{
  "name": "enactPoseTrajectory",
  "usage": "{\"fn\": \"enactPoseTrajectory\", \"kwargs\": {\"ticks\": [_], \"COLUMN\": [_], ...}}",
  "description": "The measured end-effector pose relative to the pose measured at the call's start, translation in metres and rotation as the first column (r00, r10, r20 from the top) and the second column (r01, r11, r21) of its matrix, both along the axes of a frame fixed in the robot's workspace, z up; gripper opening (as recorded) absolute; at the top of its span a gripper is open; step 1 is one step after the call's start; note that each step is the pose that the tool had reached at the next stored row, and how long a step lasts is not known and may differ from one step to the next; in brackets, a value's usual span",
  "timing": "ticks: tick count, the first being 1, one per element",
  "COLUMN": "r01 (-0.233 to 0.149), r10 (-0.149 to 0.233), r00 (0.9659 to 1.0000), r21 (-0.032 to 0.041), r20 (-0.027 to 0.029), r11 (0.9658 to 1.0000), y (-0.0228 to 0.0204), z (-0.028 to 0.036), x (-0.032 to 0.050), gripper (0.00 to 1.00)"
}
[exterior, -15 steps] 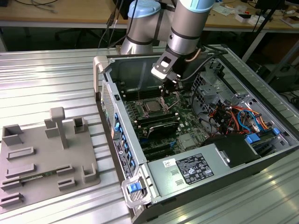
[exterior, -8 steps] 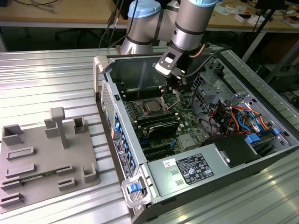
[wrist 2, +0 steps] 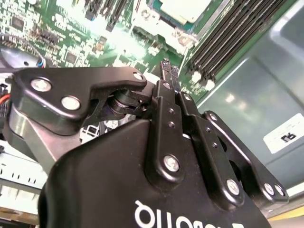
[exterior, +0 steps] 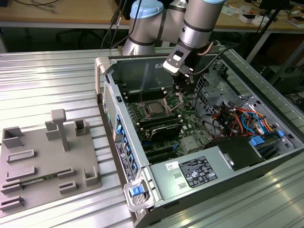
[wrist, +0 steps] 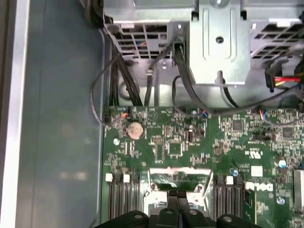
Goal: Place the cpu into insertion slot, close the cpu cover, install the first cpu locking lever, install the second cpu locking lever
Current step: 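Close the cpu cover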
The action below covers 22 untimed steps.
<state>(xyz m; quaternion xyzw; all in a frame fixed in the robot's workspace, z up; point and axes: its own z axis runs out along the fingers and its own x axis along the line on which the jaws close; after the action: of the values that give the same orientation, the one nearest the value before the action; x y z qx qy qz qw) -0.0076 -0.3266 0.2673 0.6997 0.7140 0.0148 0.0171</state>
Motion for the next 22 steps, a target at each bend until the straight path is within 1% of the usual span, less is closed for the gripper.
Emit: {"fn": "enactPoseTrajectory", "kwargs": {"ticks": [1, 2, 3, 7, 8, 9, 11, 12, 15, 16, 17, 19, 20, 21, 22], "r01": [0.0, 0.0, 0.0, 0.0, 0.0, 0.0, 0.0, 0.0, 0.0, 0.0, 0.0, 0.0, 0.0, 0.0, 0.0], "r10": [0.0, 0.0, 0.0, 0.0, 0.0, 0.0, 0.0, 0.0, 0.0, 0.0, 0.0, 0.0, 0.0, 0.0, 0.0], "r00": [1.0, 1.0, 1.0, 1.0, 1.0, 1.0, 1.0, 1.0, 1.0, 1.0, 1.0, 1.0, 1.0, 1.0, 0.9999], "r21": [0.0001, 0.0, 0.0, 0.0, 0.0001, 0.0, 0.0, 0.0, 0.0, 0.0, 0.0, -0.0001, 0.0, -0.0001, -0.0001], "r20": [0.0, -0.0002, -0.0003, -0.0003, -0.0003, -0.0005, -0.0009, -0.001, -0.001, -0.001, -0.0011, -0.0027, -0.0055, -0.0099, -0.0121], "r11": [1.0, 1.0, 1.0, 1.0, 1.0, 1.0, 1.0, 1.0, 1.0, 1.0, 1.0, 1.0, 1.0, 1.0, 1.0], "y": [0.0004, 0.001, 0.0014, 0.0025, 0.0029, 0.0033, 0.0037, 0.004, 0.004, 0.0041, 0.004, 0.004, 0.004, 0.004, 0.004], "z": [0.0, 0.0, 0.0001, 0.0, -0.0009, -0.0041, -0.0081, -0.0114, -0.0184, -0.023, -0.0258, -0.0274, -0.0281, -0.0288, -0.029], "x": [0.0046, 0.0137, 0.0198, 0.0335, 0.0377, 0.0405, 0.0446, 0.0471, 0.0476, 0.0477, 0.0476, 0.0475, 0.0471, 0.0464, 0.0459], "gripper": [0.11, 0.11, 0.11, 0.11, 0.11, 0.11, 0.11, 0.11, 0.11, 0.11, 0.11, 0.11, 0.11, 0.11, 0.11]}}
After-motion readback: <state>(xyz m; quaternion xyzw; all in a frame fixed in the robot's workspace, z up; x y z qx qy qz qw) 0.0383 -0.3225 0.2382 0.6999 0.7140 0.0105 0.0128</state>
